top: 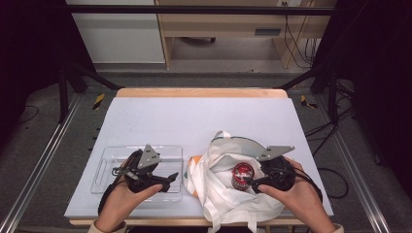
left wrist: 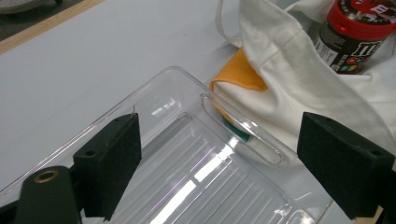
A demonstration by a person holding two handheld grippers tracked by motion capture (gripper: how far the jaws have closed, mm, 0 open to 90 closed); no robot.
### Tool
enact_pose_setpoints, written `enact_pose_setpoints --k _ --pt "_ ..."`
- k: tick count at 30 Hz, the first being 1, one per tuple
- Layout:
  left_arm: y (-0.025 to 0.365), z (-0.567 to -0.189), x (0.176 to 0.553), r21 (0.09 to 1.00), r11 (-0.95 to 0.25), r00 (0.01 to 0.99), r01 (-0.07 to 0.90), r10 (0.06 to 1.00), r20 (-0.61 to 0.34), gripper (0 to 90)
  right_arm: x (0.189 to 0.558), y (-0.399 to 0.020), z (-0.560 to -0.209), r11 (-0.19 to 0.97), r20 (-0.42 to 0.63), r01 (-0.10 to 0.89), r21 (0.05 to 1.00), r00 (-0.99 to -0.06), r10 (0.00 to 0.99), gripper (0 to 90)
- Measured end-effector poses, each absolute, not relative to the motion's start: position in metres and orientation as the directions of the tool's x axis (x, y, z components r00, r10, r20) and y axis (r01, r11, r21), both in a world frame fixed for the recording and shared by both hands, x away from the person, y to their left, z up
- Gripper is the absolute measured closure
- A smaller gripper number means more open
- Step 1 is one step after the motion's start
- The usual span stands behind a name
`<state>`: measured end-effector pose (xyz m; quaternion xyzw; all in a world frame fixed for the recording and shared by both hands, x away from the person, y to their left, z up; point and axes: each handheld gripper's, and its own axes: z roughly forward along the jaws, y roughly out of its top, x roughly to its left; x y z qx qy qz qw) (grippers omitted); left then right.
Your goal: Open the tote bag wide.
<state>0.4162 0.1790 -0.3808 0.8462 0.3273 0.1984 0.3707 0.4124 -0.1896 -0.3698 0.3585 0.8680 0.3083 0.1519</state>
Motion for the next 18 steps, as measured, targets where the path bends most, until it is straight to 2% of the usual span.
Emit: enact_pose_setpoints --k 18 --pt "0.201 -0.383 0.42 0.751 -0.493 0.677 0.44 0.731 0.083 13.0 0.441 -0.174 -0.353 0.585 -0.051 0.541 0.605 -0.707 0.706 25.6"
